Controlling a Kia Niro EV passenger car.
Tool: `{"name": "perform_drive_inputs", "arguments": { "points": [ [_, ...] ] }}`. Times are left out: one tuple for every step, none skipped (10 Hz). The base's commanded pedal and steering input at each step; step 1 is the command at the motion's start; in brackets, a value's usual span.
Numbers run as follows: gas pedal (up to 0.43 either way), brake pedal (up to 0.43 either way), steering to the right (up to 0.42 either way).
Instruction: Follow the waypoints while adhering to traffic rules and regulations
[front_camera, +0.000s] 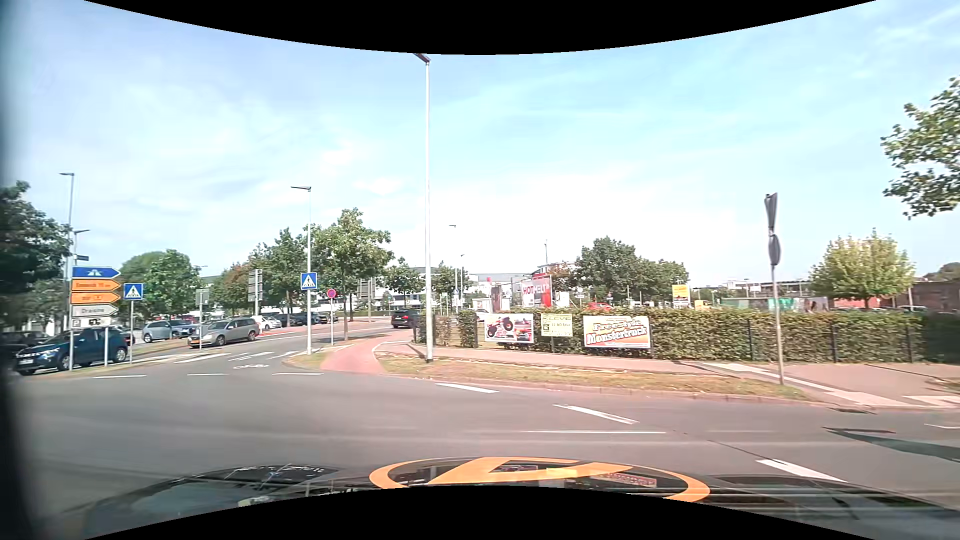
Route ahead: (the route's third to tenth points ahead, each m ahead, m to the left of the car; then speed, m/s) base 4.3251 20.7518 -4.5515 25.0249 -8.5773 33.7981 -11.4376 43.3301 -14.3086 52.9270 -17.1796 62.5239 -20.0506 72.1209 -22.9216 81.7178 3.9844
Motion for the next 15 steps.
{"name": "perform_drive_inputs", "arguments": {
  "points": [
    [0.059,0.0,-0.391],
    [0.059,0.0,-0.399],
    [0.059,0.0,-0.416],
    [0.039,0.0,-0.437],
    [0.02,0.0,-0.458],
    [0.02,0.0,-0.472],
    [0.028,0.0,-0.485],
    [0.047,0.0,-0.488],
    [0.067,0.0,-0.488],
    [0.067,0.0,-0.485],
    [0.067,0.0,-0.485],
    [0.067,0.0,-0.484],
    [0.067,0.0,-0.482],
    [0.067,0.0,-0.481],
    [0.047,0.0,-0.48]
  ]
}}
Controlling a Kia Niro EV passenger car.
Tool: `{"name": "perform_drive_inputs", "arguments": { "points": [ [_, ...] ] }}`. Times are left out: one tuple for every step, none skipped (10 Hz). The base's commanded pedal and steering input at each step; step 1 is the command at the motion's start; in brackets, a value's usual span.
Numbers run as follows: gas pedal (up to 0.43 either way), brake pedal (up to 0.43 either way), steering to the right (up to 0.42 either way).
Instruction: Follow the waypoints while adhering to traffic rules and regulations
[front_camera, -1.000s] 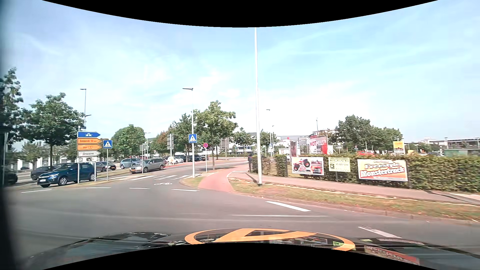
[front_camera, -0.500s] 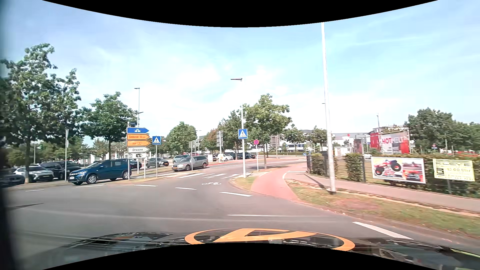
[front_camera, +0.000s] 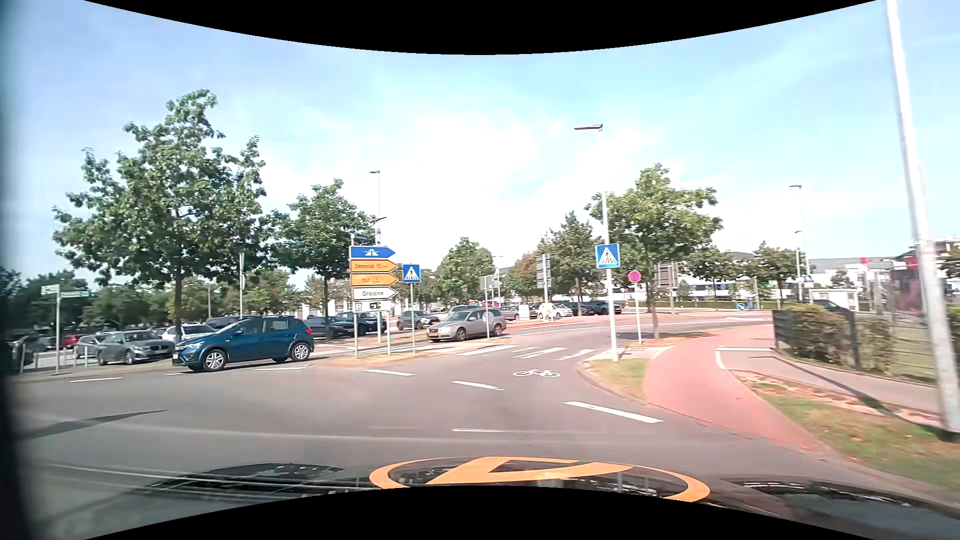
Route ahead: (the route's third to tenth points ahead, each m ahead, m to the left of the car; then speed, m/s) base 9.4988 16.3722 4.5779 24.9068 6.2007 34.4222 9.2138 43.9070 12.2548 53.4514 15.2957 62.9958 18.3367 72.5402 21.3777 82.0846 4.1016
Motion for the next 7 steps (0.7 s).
{"name": "perform_drive_inputs", "arguments": {
  "points": [
    [0.039,0.0,-0.477],
    [0.028,0.0,-0.473],
    [0.039,0.0,-0.465],
    [0.039,0.0,-0.45],
    [0.047,0.0,-0.43],
    [0.047,0.0,-0.419],
    [0.067,0.0,-0.409]
  ]
}}
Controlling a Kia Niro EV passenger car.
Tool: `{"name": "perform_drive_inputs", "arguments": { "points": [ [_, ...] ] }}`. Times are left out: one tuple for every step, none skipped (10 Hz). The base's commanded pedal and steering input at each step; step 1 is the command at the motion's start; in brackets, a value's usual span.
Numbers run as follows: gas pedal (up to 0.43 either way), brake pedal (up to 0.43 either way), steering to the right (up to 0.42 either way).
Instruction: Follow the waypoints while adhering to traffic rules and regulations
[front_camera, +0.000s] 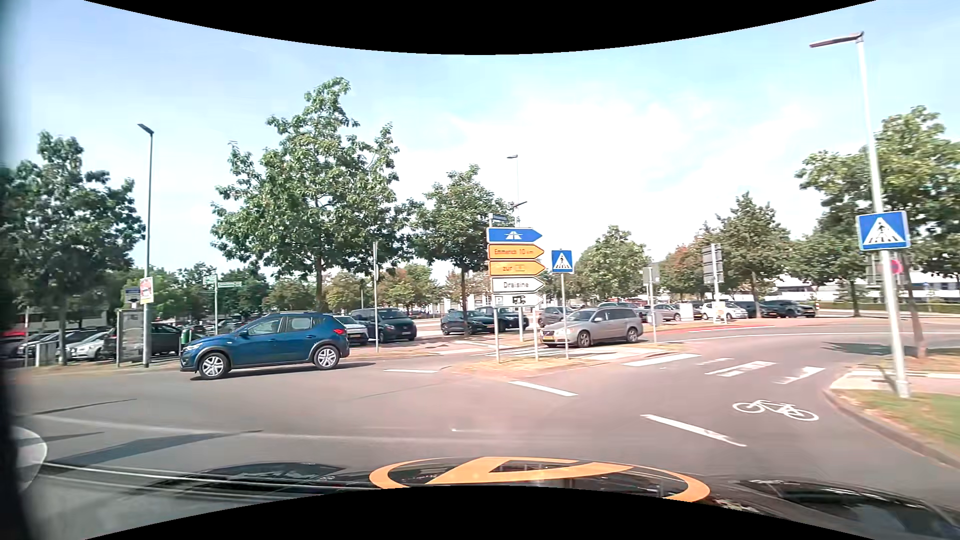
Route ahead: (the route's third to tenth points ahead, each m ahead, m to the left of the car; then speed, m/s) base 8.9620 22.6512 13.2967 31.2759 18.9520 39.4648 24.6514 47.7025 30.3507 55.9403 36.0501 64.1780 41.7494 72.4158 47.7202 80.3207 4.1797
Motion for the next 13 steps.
{"name": "perform_drive_inputs", "arguments": {
  "points": [
    [0.067,0.0,-0.407],
    [0.067,0.0,-0.407],
    [0.067,0.0,-0.406],
    [0.067,0.0,-0.401],
    [0.067,0.0,-0.388],
    [0.059,0.0,-0.379],
    [0.047,0.0,-0.372],
    [0.047,0.0,-0.364],
    [0.039,0.0,-0.36],
    [0.039,0.0,-0.36],
    [0.039,0.0,-0.361],
    [0.039,0.0,-0.371],
    [0.039,0.0,-0.378]
  ]
}}
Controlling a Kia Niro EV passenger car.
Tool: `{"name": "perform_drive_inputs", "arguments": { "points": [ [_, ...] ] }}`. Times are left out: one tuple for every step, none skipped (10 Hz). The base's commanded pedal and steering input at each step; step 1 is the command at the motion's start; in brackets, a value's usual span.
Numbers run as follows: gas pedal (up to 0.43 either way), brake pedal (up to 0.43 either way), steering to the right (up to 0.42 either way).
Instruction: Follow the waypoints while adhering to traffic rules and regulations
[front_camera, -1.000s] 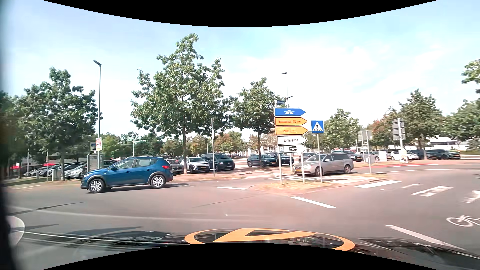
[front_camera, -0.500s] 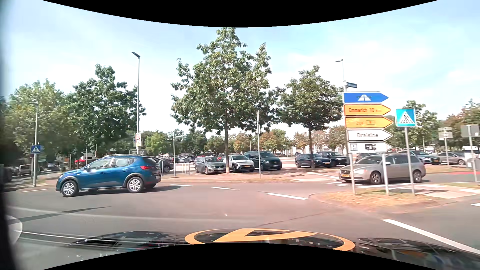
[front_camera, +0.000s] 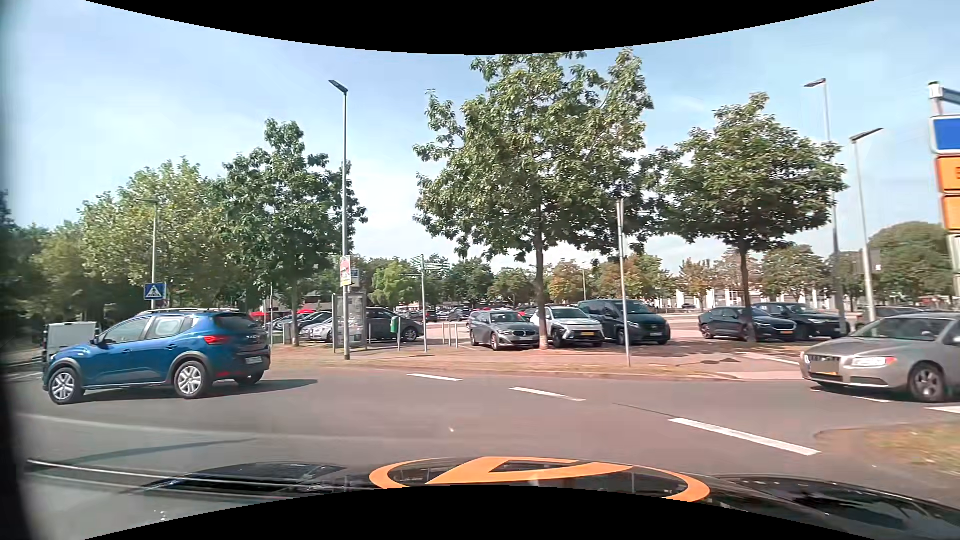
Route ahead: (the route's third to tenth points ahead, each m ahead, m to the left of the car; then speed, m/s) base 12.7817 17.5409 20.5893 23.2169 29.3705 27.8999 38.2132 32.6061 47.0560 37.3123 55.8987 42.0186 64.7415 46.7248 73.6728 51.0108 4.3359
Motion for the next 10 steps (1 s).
{"name": "perform_drive_inputs", "arguments": {
  "points": [
    [0.028,0.0,-0.38],
    [0.028,0.0,-0.38],
    [0.028,0.0,-0.383],
    [0.028,0.0,-0.39],
    [0.028,0.0,-0.396],
    [0.028,0.0,-0.399],
    [0.028,0.0,-0.401],
    [0.028,0.0,-0.402],
    [0.028,0.0,-0.403],
    [0.039,0.0,-0.404]
  ]
}}
